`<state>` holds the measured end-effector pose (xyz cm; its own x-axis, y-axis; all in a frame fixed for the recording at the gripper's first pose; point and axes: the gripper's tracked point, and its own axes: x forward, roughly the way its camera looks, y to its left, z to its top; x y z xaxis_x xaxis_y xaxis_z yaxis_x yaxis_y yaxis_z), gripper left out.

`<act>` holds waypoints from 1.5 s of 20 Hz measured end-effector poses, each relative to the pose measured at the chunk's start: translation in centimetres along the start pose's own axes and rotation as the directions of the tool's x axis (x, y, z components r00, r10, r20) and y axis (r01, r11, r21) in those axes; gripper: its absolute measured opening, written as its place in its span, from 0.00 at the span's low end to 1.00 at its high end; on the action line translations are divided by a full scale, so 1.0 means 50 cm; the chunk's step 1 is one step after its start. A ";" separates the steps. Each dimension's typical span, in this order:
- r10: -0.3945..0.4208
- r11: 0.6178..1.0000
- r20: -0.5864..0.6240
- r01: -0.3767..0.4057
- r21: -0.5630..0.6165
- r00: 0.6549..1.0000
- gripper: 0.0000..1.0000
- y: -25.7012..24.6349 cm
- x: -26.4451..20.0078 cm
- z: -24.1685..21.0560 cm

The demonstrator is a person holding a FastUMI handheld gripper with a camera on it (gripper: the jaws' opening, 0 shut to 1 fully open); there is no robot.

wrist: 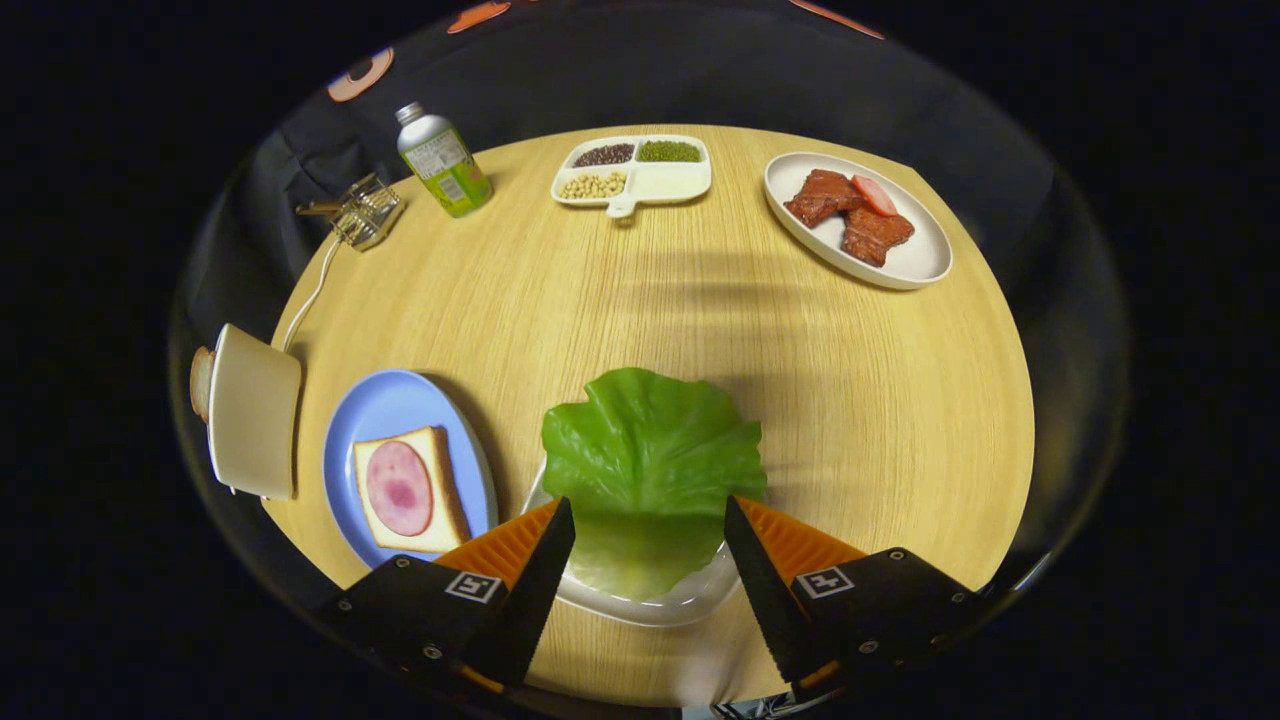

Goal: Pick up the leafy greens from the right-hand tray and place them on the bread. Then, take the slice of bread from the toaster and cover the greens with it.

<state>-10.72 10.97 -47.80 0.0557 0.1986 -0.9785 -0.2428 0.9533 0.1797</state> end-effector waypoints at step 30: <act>0.002 0.988 0.165 -0.028 0.155 0.986 0.01 0.102 -0.067 0.022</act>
<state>-11.10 15.42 -43.50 0.2147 0.2355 -0.9479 -0.0913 0.9711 0.2206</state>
